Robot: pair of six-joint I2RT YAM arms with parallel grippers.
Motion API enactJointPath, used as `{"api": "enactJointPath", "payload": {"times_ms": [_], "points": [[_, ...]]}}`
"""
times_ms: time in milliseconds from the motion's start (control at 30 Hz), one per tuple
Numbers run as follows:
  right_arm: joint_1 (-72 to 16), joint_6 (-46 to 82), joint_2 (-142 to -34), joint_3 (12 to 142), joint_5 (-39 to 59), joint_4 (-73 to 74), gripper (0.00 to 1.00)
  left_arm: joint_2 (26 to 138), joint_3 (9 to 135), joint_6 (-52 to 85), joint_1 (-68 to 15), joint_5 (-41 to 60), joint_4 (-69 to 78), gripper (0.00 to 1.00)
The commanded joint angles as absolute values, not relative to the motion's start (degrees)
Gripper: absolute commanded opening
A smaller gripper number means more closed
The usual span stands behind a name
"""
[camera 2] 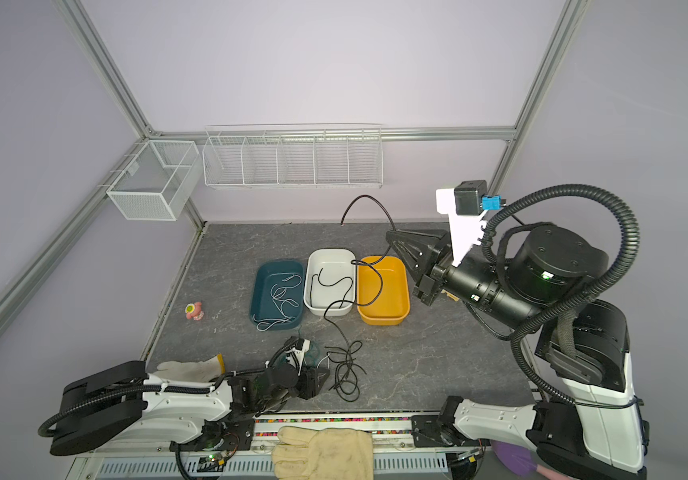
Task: Untangle the cables
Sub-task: 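Lift the black cable high with the right gripper toward the white tub, then lower the black cable into the white tub and open the right gripper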
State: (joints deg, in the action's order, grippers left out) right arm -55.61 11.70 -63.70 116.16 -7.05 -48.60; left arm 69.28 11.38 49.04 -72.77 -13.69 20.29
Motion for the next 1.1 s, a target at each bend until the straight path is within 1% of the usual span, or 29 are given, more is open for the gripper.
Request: {"api": "enactJointPath", "payload": {"times_ms": [0,100,233,400,567,667,767,900,967,1067], "points": [[-55.1,9.5,-65.1,114.2,-6.4,-46.6,0.07,64.0,13.3,48.7,-72.9,-15.9,12.0,0.65],[-54.5,9.7,-65.9,112.2,-5.4,-44.7,0.07,56.7,13.8,48.1,-72.9,-17.8,5.1,0.68],[-53.0,9.9,-66.9,109.9,-3.6,-42.5,0.07,44.9,14.2,47.4,-72.9,-21.2,-4.9,0.76],[-49.7,10.2,-68.1,107.2,-2.5,-39.6,0.07,30.7,15.2,46.3,-72.9,-24.2,-16.0,0.81],[-45.7,11.0,-71.3,106.1,-1.0,-38.2,0.07,22.4,20.0,45.0,-72.9,-26.1,-27.6,0.87],[-43.8,11.9,-72.9,104.6,1.0,-35.9,0.07,22.2,23.7,44.2,-72.9,-28.1,-32.8,0.93],[-42.5,12.4,-74.8,103.8,2.4,-33.9,0.07,25.3,27.0,42.3,-72.9,-30.4,-34.9,1.00],[-39.8,13.9,-77.4,102.6,4.9,-31.3,0.07,33.8,32.4,37.8,-72.2,-33.6,-34.5,0.99],[-38.0,15.3,-78.7,102.2,6.7,-30.1,0.07,38.7,35.6,34.6,-69.4,-31.9,-34.0,0.99],[-35.8,16.7,-80.7,102.0,9.5,-28.3,0.07,45.7,40.7,31.0,-60.5,-24.0,-34.1,0.99]]}}
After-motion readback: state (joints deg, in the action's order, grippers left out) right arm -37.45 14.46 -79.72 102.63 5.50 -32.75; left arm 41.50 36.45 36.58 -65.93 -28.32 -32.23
